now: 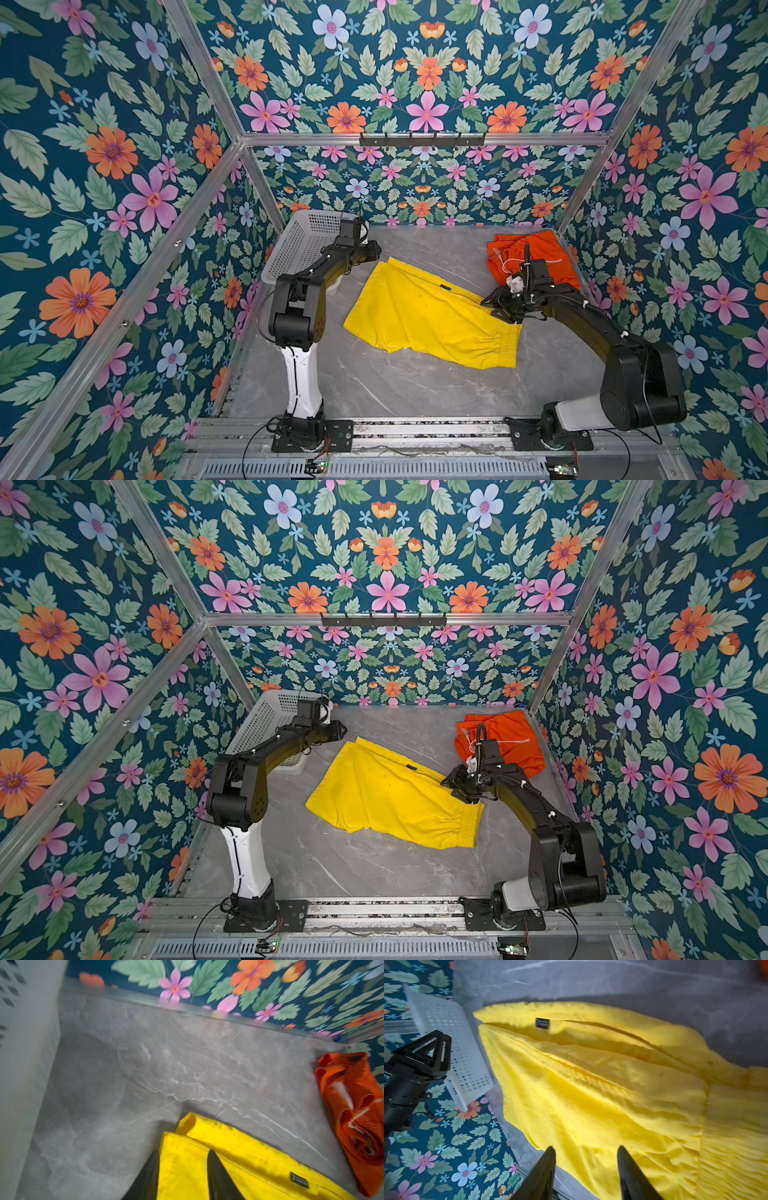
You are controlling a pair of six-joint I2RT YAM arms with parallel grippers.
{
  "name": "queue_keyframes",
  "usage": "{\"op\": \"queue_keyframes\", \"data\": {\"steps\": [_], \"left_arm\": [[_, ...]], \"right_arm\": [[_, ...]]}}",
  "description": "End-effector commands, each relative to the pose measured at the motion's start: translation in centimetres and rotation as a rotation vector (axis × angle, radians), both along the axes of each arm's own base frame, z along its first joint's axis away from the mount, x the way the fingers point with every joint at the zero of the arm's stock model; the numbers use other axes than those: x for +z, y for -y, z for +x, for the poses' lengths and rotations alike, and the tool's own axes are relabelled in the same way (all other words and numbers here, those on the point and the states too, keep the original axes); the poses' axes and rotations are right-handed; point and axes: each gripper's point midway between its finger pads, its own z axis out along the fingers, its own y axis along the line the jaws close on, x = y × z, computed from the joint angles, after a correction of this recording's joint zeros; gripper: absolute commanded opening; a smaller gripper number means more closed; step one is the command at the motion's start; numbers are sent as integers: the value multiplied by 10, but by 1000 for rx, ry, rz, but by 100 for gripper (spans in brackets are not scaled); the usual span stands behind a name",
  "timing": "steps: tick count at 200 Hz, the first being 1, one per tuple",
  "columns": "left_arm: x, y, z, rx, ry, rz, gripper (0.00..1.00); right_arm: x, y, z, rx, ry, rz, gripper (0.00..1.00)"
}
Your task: Fold and stack the shorts
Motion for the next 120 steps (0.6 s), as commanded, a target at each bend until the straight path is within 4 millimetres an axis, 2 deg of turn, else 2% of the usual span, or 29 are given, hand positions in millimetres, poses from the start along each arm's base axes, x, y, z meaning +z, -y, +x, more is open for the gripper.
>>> {"op": "queue_keyframes", "data": {"steps": [1,12,28,56,72,91,120], "left_arm": [[24,-2,-21,-12,17,35,43],[26,-6,-42,-15,-14,39,44],[18,-14,-79,-7,-74,35,44],[-7,-35,-144,50,-172,36,46],[-21,-49,-173,93,-211,56,48],[-38,-63,-194,149,-244,75,52],[-67,-76,-213,196,-317,105,55]], "right_arm": [[10,-1,-18,27,-22,-17,49],[11,-6,-28,41,-23,-24,49],[6,-14,-42,55,-44,-24,49],[-18,-19,-63,31,-112,24,49],[-33,-21,-73,33,-150,41,49],[-47,-21,-82,43,-187,40,49],[-63,-17,-89,62,-232,3,49]]}}
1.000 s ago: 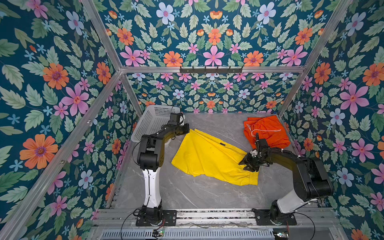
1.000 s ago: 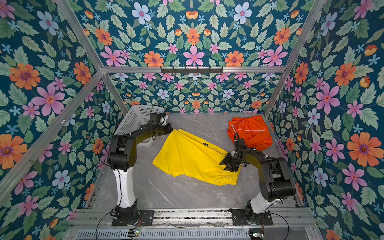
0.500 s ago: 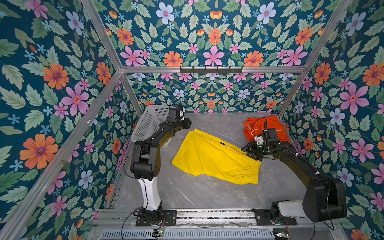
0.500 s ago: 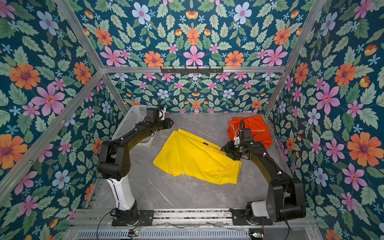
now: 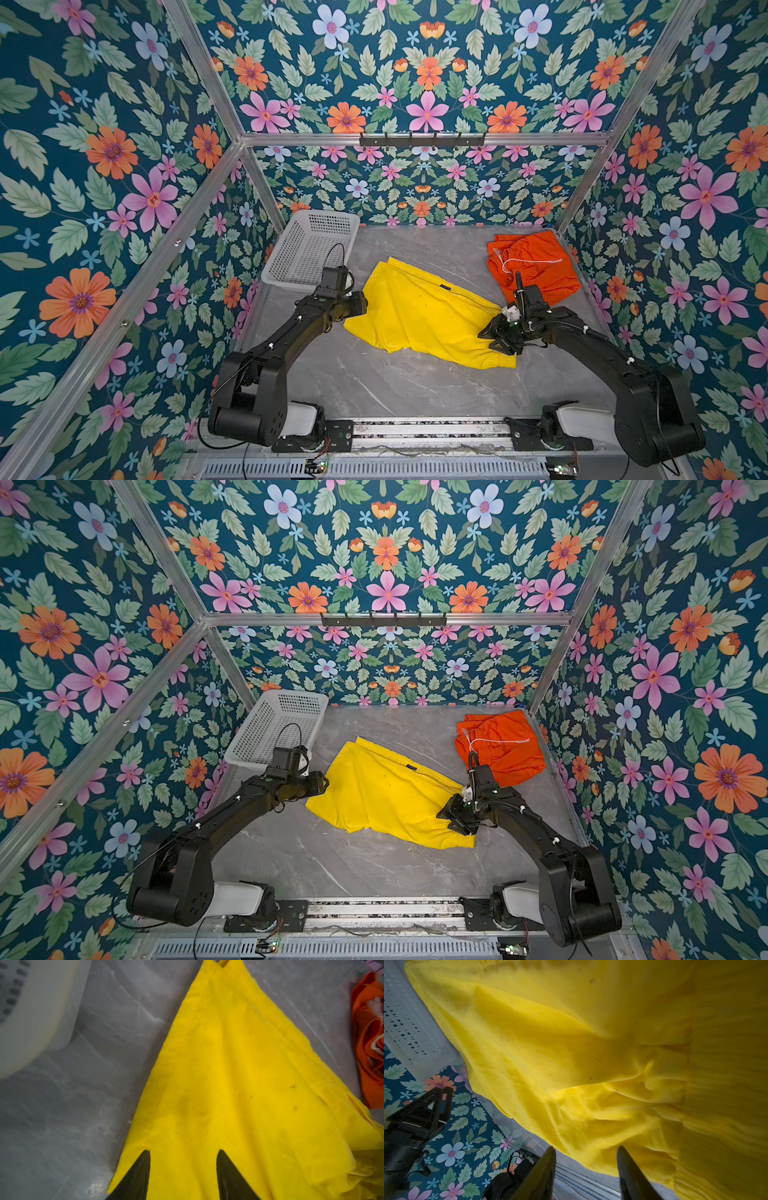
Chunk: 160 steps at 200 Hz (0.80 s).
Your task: Fold and stack the shorts
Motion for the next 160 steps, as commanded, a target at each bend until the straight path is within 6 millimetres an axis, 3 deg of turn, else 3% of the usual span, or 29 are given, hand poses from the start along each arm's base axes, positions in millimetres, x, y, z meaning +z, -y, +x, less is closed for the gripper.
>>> {"op": "queue_keyframes", "data": {"steps": [1,26,85,135,160], "left_arm": [[-17,-13,-9,68,-48,31,55],[-35,-20,-18,98,-102,56,56],[-52,-30,-26,126,-154,104,60],[-52,-36,-29,154,-145,119,61],[-57,-32,-29,145,-153,99,51]], "right_arm": [[-7,0,-1,15,-13,-11,49],[-20,5,-4,18,-57,-46,49],[-39,12,-6,6,-122,-105,49],[-42,12,-5,11,-130,-110,48],[-42,13,-5,11,-126,-114,48]]}}
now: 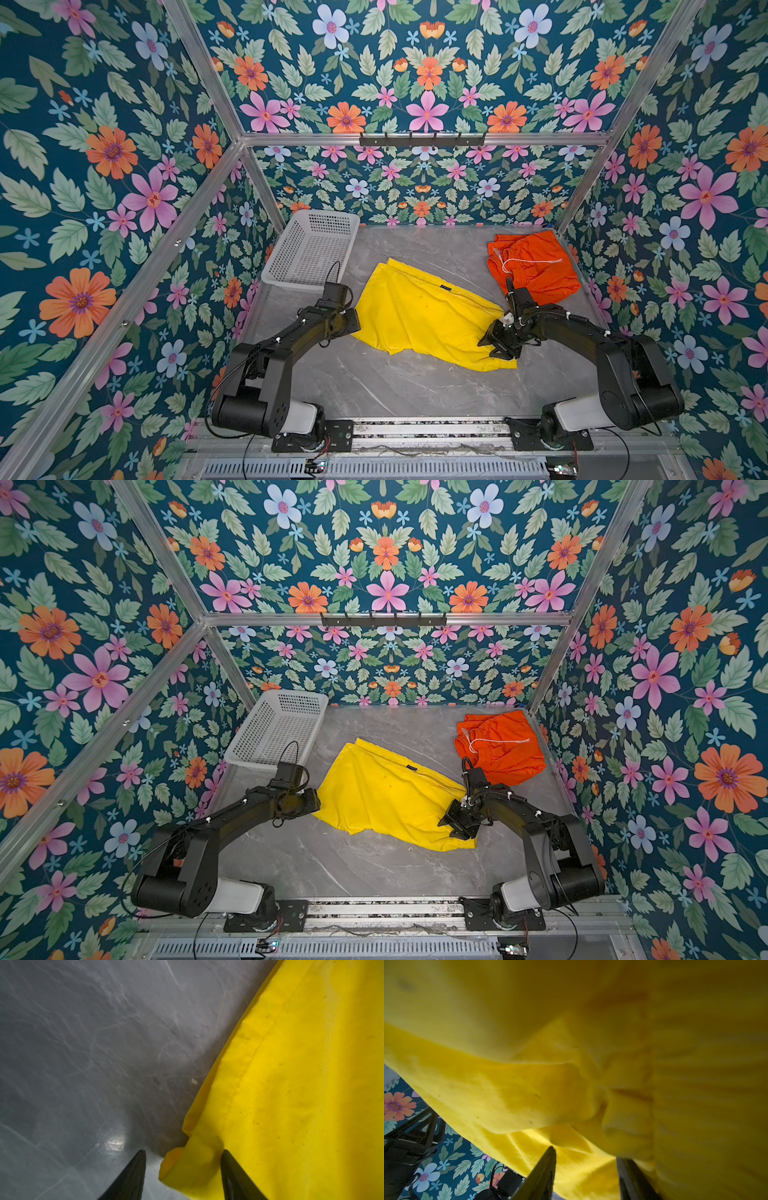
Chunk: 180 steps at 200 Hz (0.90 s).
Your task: Fold and stack the shorts
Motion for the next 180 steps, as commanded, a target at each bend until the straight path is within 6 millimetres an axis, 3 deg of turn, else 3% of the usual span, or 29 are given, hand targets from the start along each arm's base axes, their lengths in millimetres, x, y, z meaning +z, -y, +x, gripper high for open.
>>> {"op": "queue_keyframes", "data": {"steps": [1,12,47,63,77,112,144,162,180], "left_arm": [[-5,1,0,4,-5,-10,50],[-8,4,-1,0,-13,-24,45],[-8,7,0,-4,2,-43,16],[-1,0,3,-2,19,-10,5],[7,-10,4,2,35,36,1],[16,-35,2,22,55,100,0],[1,-35,-3,8,29,83,2],[-4,-29,-2,-1,23,53,14],[8,-22,7,-11,61,18,30]], "right_arm": [[-2,5,-1,3,1,-31,48],[-3,5,-1,2,-1,-34,49],[-4,6,1,0,-4,-33,48],[-4,9,0,-9,-16,-40,48],[-6,18,-4,-26,-40,-51,48],[-16,48,-14,-76,-98,-86,48],[-20,41,-5,-75,-85,-26,47],[-8,31,10,-64,-15,31,47],[16,23,25,-44,84,76,49]]}}
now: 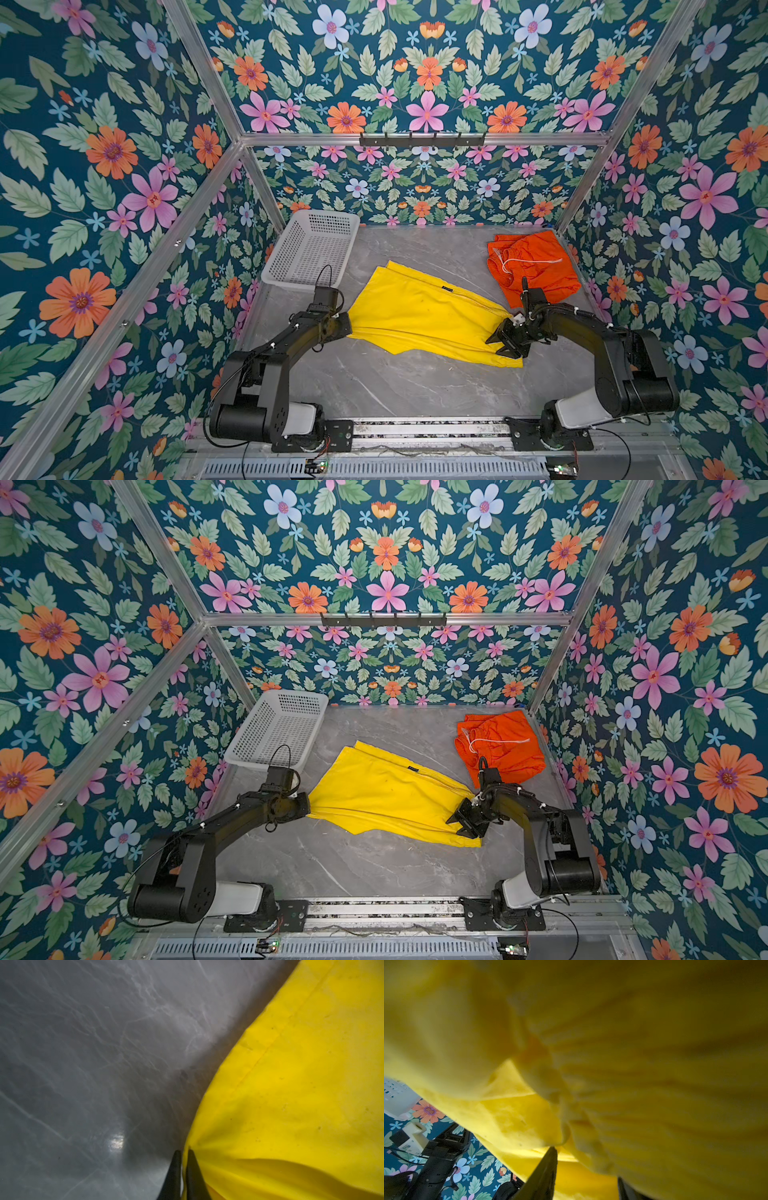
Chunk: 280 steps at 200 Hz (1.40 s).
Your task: Fold and stack the shorts
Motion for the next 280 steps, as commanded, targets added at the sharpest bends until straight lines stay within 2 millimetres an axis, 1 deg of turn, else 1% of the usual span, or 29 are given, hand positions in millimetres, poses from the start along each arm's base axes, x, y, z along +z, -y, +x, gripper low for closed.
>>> {"op": "queue_keyframes", "data": {"steps": [1,15,26,39,50,65,78,85,94,105,115,123,129,135,137,141,160,178,193,204,219,235,244,280], "left_arm": [[13,1,15,-6,63,-4,31],[33,5,25,-12,112,-24,41],[50,8,32,-23,148,-35,45],[73,13,41,-37,199,-50,46],[94,23,49,-79,256,-71,46],[119,42,57,-146,336,-101,46],[138,68,62,-245,409,-145,46],[148,87,63,-308,454,-169,48],[159,117,60,-423,511,-197,52],[170,154,54,-567,571,-215,53],[175,189,46,-695,603,-234,54],[178,216,38,-795,623,-254,54],[177,235,31,-869,631,-264,53],[177,253,25,-942,643,-266,53],[176,260,22,-968,644,-267,53],[174,272,17,-1017,644,-264,53],[164,329,-7,-1221,651,-272,53],[155,384,-37,-1395,661,-308,56],[141,424,-63,-1525,670,-325,58],[132,448,-80,-1601,668,-341,59],[120,473,-102,-1684,665,-377,59],[102,490,-117,-1740,659,-353,60],[92,497,-124,-1774,654,-329,61],[46,508,-133,-1812,584,-232,64]], "right_arm": [[20,-3,16,21,107,13,49],[44,-6,26,30,189,32,49],[63,-6,32,33,245,33,50],[81,-1,36,21,296,30,51],[92,8,37,-5,323,27,52],[96,27,35,-54,338,21,53],[93,48,32,-125,337,17,54],[90,58,31,-167,340,32,54],[87,69,28,-223,331,62,54],[84,82,23,-284,303,104,54],[81,93,20,-330,278,136,53],[81,99,21,-357,286,166,53],[80,103,21,-377,288,183,53],[78,103,21,-380,286,193,53],[78,109,21,-402,288,192,52],[77,112,21,-415,290,192,52],[73,116,22,-425,285,180,52],[68,120,22,-439,273,162,52],[67,126,22,-458,277,149,52],[69,135,22,-491,289,150,52],[70,149,20,-558,312,157,52],[72,162,16,-615,328,159,52],[73,165,15,-624,333,156,52],[70,169,13,-647,330,126,52]]}}
